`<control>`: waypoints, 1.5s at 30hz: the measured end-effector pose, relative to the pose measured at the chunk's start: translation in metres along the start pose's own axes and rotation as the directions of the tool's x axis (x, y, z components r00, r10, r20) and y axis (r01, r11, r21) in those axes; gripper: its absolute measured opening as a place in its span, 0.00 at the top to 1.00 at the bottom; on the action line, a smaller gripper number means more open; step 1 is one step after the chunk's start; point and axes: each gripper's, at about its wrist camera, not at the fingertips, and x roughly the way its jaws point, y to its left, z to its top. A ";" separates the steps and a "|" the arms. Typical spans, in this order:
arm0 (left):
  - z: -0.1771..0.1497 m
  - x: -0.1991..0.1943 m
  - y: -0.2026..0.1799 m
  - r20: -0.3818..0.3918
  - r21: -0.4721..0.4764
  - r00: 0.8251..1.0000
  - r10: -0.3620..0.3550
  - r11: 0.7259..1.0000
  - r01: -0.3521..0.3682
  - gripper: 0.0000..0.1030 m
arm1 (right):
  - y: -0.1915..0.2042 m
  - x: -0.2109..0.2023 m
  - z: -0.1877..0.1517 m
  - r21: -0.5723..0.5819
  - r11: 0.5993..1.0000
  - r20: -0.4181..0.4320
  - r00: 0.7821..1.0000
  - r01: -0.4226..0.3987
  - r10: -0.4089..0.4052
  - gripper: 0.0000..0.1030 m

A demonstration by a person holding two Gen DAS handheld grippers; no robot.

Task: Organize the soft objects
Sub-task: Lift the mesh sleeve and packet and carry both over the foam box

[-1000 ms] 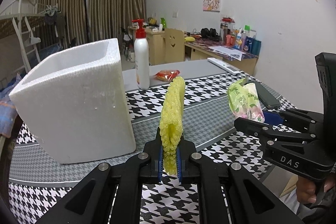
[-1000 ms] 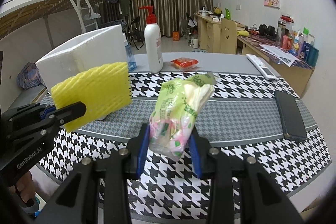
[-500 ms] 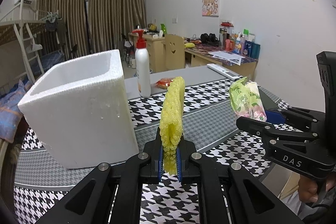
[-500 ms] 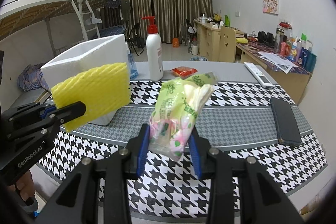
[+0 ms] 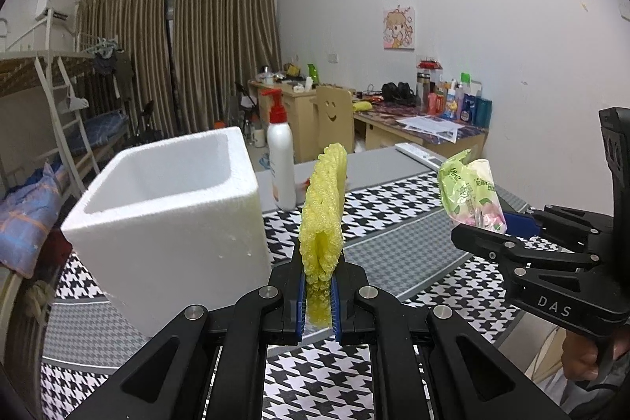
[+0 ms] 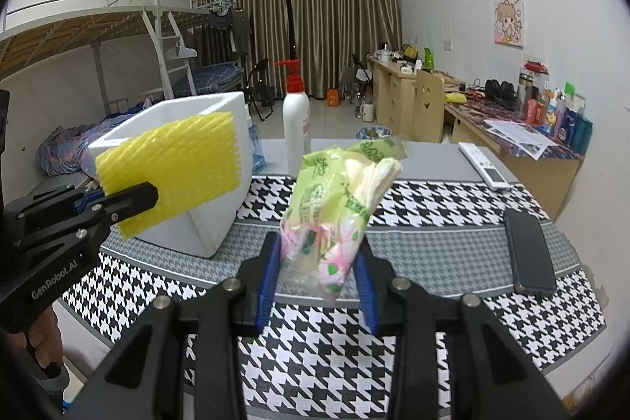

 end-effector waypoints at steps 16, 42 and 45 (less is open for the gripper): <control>0.019 -0.012 0.009 0.074 0.017 0.996 0.043 0.999 -0.045 0.90 | 0.006 -0.003 0.022 -0.033 0.999 0.068 0.997 -0.030 0.032 0.60; 0.042 -0.018 0.044 0.143 -0.029 0.979 0.147 0.989 -0.144 0.90 | 0.022 0.012 0.048 -0.082 0.991 0.098 0.988 -0.107 0.115 0.60; 0.044 -0.017 0.047 0.142 -0.032 0.979 0.147 0.989 -0.144 0.90 | 0.026 0.013 0.051 -0.091 0.989 0.100 0.988 -0.112 0.121 0.60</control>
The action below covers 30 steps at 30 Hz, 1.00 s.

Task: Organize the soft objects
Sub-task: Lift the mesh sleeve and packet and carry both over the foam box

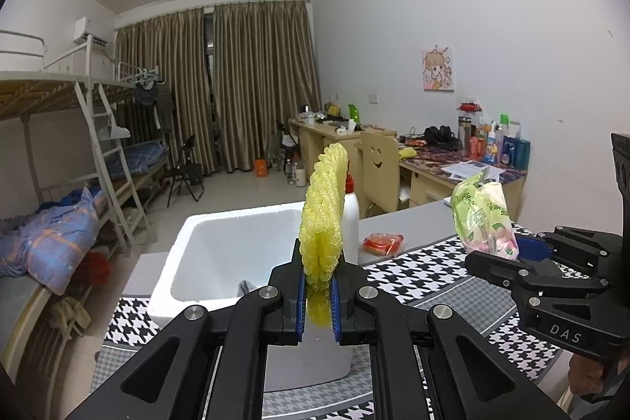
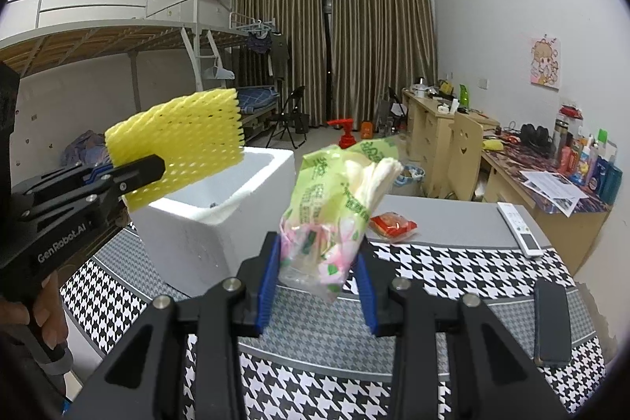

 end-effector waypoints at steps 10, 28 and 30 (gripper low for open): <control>0.008 0.005 0.007 0.007 -0.012 1.000 0.010 1.000 -0.010 0.90 | 0.007 0.013 0.011 -0.009 1.000 0.005 1.000 -0.025 0.025 0.60; 0.013 0.023 0.021 -0.001 -0.044 0.999 0.050 0.998 -0.050 0.90 | 0.020 0.027 0.024 -0.017 0.998 0.015 0.998 -0.059 0.059 0.60; 0.013 0.025 0.023 -0.007 -0.047 0.999 0.051 0.998 -0.052 0.90 | 0.021 0.029 0.025 -0.023 0.998 0.013 0.998 -0.067 0.067 0.60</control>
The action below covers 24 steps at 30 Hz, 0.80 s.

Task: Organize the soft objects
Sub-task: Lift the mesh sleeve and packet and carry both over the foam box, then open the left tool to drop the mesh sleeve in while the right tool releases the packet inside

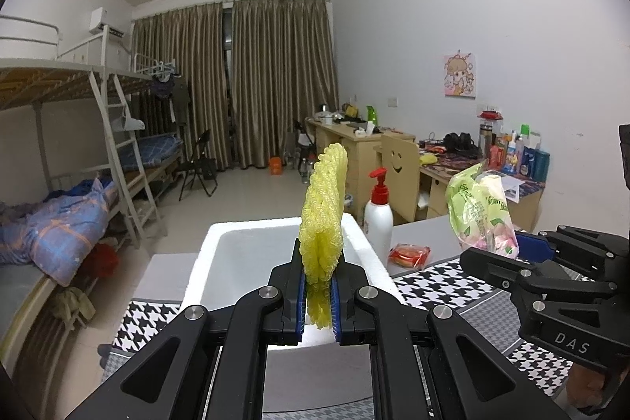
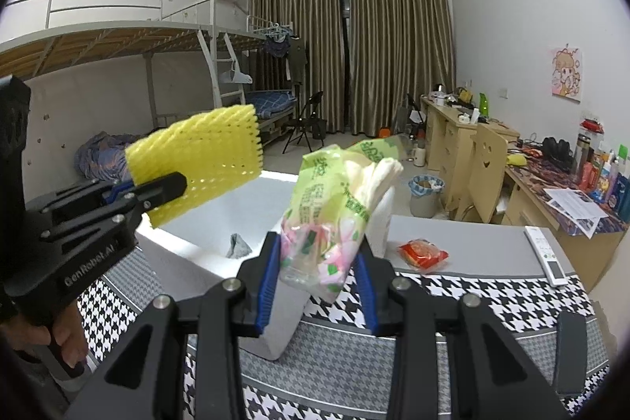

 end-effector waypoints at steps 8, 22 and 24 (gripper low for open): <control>0.001 0.005 0.005 -0.002 -0.012 1.000 0.026 1.000 -0.026 0.90 | 0.009 0.011 0.007 -0.028 0.999 -0.016 1.000 -0.015 0.015 0.60; 0.000 0.016 0.021 -0.027 -0.019 0.997 0.069 0.997 -0.069 0.90 | 0.019 0.036 0.015 -0.042 0.997 -0.063 0.996 -0.067 0.064 0.60; 0.000 0.018 0.023 -0.031 -0.021 0.997 0.070 0.997 -0.071 0.90 | 0.022 0.040 0.017 -0.046 0.996 -0.070 0.995 -0.071 0.068 0.60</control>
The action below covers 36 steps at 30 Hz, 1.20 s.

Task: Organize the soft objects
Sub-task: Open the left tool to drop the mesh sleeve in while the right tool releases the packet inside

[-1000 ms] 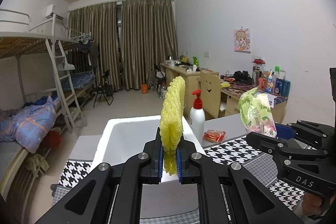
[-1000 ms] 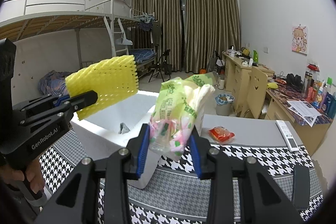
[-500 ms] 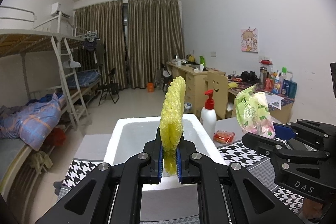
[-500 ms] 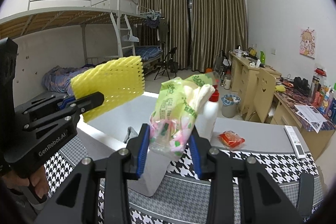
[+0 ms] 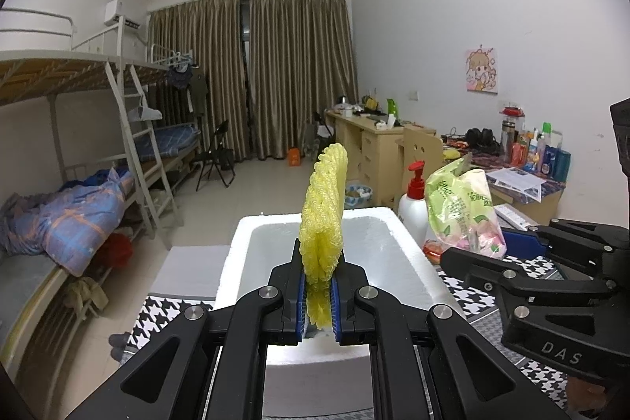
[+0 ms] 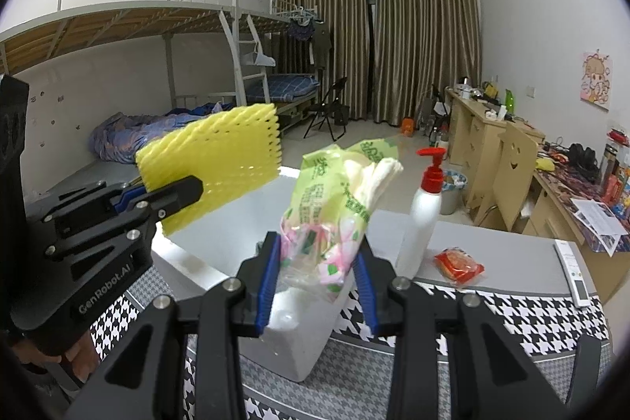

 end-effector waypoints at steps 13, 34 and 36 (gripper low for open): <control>0.000 0.021 0.008 -0.054 -0.004 0.999 0.007 1.000 -0.007 0.90 | 0.004 0.011 0.010 -0.016 1.000 -0.014 1.000 -0.008 0.008 0.60; -0.003 0.011 0.034 -0.021 -0.086 0.997 0.072 0.994 -0.074 0.09 | 0.018 0.023 0.015 -0.044 0.999 -0.034 0.999 -0.006 0.004 0.60; -0.003 0.009 0.037 -0.016 -0.088 0.997 0.081 0.993 -0.082 0.06 | 0.020 0.024 0.016 -0.048 0.999 -0.034 0.999 -0.009 0.008 0.60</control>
